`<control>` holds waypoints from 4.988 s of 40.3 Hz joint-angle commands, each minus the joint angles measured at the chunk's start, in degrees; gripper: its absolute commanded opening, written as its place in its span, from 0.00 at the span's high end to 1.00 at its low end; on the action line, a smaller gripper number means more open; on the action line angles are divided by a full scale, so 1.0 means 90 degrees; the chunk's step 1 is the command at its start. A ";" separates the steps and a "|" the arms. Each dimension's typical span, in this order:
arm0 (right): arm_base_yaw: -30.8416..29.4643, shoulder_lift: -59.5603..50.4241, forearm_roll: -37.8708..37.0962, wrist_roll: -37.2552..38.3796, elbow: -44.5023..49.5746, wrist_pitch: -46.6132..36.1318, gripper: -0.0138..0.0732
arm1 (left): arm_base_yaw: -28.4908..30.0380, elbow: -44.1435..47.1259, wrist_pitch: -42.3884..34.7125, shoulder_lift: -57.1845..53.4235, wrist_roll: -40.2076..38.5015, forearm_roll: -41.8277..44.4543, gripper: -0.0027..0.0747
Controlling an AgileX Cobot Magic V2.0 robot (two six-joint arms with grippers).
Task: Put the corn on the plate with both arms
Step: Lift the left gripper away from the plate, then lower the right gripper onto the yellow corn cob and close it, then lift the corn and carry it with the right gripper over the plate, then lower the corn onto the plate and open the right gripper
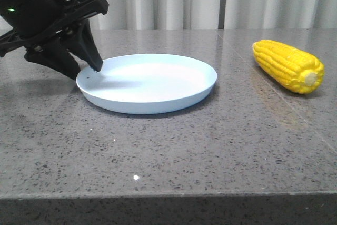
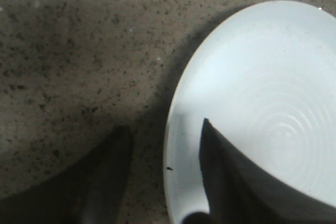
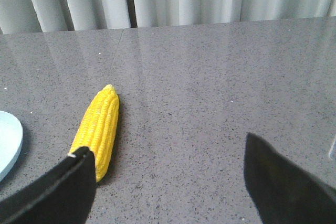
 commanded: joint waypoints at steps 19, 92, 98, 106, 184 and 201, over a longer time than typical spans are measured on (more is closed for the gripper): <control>0.0007 0.0111 -0.0029 -0.0047 -0.0215 -0.0526 0.15 | 0.1401 0.0399 0.0199 -0.2673 -0.0456 0.2088 0.99; 0.0103 0.2981 0.0884 -0.0047 -0.0988 -0.0427 0.15 | 0.1847 0.4406 -0.1041 -0.9524 0.0005 0.2598 0.99; 0.0601 0.4380 0.0884 -0.0047 -0.1855 -0.0079 0.15 | 0.1847 0.4406 -0.1041 -0.9524 0.0005 0.2598 0.99; 0.1351 0.6043 0.0884 -0.0047 -0.3092 0.0545 0.15 | 0.1847 0.4406 -0.1041 -0.9524 0.0005 0.2598 0.99; 0.4949 0.9462 -0.1716 0.4530 -0.7387 0.2965 0.83 | 0.1847 0.4406 -0.1041 -0.9524 0.0005 0.2598 0.99; 0.4970 0.9745 -0.1590 0.4670 -0.7429 0.3261 0.28 | 0.1847 0.4406 -0.1041 -0.9524 0.0005 0.2598 0.99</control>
